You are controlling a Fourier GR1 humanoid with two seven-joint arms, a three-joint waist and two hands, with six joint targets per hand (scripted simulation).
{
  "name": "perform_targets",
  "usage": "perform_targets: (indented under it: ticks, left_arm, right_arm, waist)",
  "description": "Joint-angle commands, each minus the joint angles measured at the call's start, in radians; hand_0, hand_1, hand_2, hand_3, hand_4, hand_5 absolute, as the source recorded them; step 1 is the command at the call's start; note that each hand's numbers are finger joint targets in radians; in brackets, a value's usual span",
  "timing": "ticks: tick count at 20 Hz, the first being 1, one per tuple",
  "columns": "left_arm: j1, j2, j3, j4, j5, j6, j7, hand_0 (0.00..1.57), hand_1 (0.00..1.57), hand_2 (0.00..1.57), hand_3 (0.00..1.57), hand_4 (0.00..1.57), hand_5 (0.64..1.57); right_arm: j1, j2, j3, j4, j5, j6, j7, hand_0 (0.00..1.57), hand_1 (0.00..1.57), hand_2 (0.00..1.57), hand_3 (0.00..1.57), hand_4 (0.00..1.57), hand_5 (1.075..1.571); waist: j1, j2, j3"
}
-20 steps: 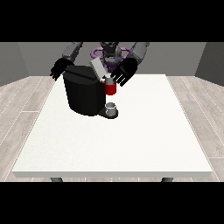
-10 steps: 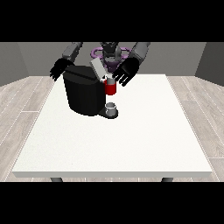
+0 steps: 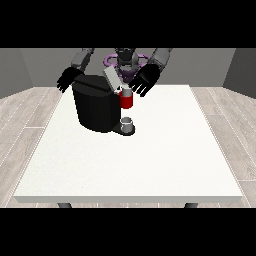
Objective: Insert the coffee pod into the coffee machine and close the lid
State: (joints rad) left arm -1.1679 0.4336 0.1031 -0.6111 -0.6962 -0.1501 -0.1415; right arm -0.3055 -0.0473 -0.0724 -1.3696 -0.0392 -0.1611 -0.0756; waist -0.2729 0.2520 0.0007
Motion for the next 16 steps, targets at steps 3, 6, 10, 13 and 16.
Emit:
perform_targets:
  ticks: [3, 6, 10, 13, 16]
  left_arm:
    - [-0.005, 0.032, -0.042, 0.011, -0.044, -0.057, -0.031, 0.0, 0.0, 0.38, 0.11, 0.0, 1.571]
    - [0.003, 0.082, -0.023, 0.032, -0.047, -0.048, -0.079, 0.0, 0.0, 0.0, 0.0, 0.0, 1.571]
    - [-0.008, 0.011, -0.05, 0.01, -0.066, -0.05, -0.013, 0.0, 0.0, 0.0, 0.0, 0.0, 1.571]
    - [-0.002, 0.018, -0.039, 0.003, -0.056, -0.075, -0.026, 0.0, 0.0, 0.0, 0.0, 0.0, 1.571]
    - [0.033, 0.008, -0.057, -0.019, -0.069, -0.067, -0.057, 0.0, 0.0, 0.0, 0.0, 0.0, 1.571]
  right_arm:
    - [-0.007, -0.01, -0.003, 0.001, -0.003, 0.012, -0.021, 0.0, 0.0, 0.0, 0.0, 0.47, 1.571]
    - [0.003, 0.024, 0.04, -0.052, 0.032, -0.028, 0.005, 0.0, 0.0, 0.0, 0.0, 0.41, 1.571]
    - [-0.014, 0.002, 0.024, -0.008, 0.0, -0.003, 0.033, 0.0, 0.0, 0.0, 0.0, 0.37, 1.571]
    - [0.002, 0.0, 0.016, 0.009, 0.005, -0.013, 0.022, 0.0, 0.0, 0.0, 0.0, 0.35, 1.571]
    - [-0.024, 0.009, -0.004, 0.03, 0.022, -0.071, 0.042, 0.0, 0.0, 0.0, 0.0, 0.39, 1.571]
  waist:
    - [-0.007, 0.018, -0.0004]
    - [-0.031, 0.046, -0.0009]
    - [-0.018, -0.003, -0.0004]
    - [0.008, -0.023, -0.0004]
    - [0.065, -0.042, -0.0006]
